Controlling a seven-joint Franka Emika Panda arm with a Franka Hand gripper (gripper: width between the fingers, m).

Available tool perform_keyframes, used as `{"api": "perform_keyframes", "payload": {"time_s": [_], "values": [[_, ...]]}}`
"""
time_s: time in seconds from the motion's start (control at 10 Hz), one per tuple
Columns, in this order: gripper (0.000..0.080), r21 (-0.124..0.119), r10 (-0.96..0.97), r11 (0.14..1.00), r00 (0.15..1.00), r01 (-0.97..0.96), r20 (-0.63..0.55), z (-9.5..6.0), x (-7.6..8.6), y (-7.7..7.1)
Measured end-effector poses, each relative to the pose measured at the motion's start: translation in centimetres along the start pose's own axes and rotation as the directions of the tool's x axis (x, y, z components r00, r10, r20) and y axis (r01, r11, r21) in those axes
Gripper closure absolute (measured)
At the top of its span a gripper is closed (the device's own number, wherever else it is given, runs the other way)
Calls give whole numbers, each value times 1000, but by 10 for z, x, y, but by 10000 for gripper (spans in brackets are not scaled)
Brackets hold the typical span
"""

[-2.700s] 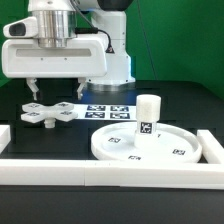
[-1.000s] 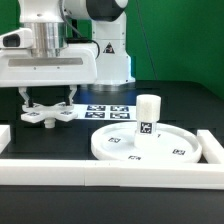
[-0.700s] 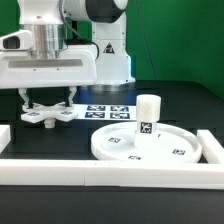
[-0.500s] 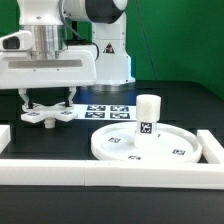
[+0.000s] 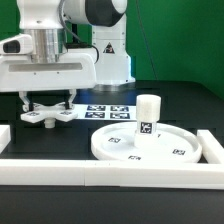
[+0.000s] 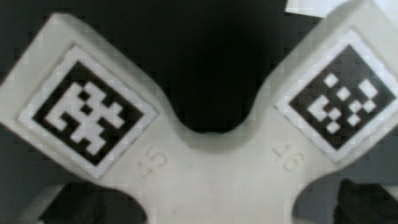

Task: Assemble round table

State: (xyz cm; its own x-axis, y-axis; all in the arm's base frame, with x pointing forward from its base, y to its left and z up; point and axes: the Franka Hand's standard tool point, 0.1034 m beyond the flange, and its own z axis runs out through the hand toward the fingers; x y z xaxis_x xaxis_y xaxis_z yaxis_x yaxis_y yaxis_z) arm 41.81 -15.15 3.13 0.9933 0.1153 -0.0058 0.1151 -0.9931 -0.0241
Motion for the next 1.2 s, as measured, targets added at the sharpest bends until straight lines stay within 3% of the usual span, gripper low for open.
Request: {"api": "perform_keyframes", "payload": {"time_s": [1.0, 1.1, 1.2], "values": [[151, 3, 0, 1000, 1000, 0, 13, 6, -4, -1], [278, 3, 0, 1000, 1000, 0, 15, 7, -4, -1], [278, 3, 0, 1000, 1000, 0, 15, 7, -4, -1]]}}
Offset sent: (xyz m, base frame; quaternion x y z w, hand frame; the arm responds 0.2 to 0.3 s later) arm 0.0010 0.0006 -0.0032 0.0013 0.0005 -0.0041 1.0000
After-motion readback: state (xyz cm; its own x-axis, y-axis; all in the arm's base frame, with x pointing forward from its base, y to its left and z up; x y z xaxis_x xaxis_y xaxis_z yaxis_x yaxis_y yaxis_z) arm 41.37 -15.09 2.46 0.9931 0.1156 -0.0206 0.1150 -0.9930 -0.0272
